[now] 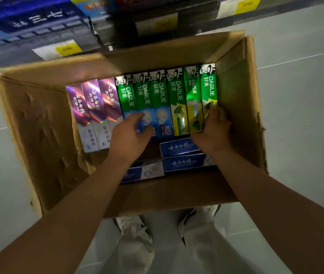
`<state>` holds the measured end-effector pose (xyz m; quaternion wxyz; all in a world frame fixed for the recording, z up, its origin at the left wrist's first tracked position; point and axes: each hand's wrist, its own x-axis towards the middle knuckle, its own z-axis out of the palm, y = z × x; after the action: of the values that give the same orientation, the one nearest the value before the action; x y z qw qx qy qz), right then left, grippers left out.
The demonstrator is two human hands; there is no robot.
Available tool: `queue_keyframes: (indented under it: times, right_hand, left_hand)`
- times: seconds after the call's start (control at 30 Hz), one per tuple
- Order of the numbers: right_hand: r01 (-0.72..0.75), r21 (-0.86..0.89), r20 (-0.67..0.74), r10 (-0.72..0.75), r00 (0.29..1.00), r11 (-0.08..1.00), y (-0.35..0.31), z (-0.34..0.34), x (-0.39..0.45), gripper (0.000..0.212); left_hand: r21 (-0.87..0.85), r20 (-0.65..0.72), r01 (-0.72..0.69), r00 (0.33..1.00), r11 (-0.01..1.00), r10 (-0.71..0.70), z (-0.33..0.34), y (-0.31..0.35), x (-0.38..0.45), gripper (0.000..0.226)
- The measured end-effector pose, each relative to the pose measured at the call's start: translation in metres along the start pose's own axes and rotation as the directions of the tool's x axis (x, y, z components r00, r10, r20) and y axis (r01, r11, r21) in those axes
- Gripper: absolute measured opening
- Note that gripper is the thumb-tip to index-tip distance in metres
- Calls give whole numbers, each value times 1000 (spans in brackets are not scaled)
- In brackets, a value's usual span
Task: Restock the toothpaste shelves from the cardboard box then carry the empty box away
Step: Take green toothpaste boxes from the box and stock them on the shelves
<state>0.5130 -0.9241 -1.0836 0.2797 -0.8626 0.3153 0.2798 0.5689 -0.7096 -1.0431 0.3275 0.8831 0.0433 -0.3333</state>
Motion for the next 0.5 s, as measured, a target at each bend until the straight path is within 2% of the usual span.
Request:
queue_keyframes:
  times: [0.13, 0.27, 0.33, 0.43, 0.5]
  right_hand:
    - [3, 141, -69, 7, 998, 990, -1, -2, -2, 84]
    - [-55, 34, -34, 56, 998, 998, -4, -3, 3, 75]
    - [-89, 62, -27, 91, 996, 994, -4, 0, 6, 69]
    - [-116, 115, -32, 121, 992, 987, 0, 6, 5, 75]
    - [-155, 8, -53, 155, 986, 988, 3, 8, 3, 85]
  left_hand:
    - [-36, -1, -18, 1000, 999, 18, 9, 7, 7, 49]
    - [-23, 23, -15, 1000, 1000, 15, 17, 13, 9, 48]
    - [-64, 35, -23, 999, 998, 25, 19, 13, 6, 48]
    - [-95, 20, -40, 999, 995, 42, 20, 10, 0, 46]
    - [-120, 10, -39, 999, 992, 40, 19, 7, -1, 45]
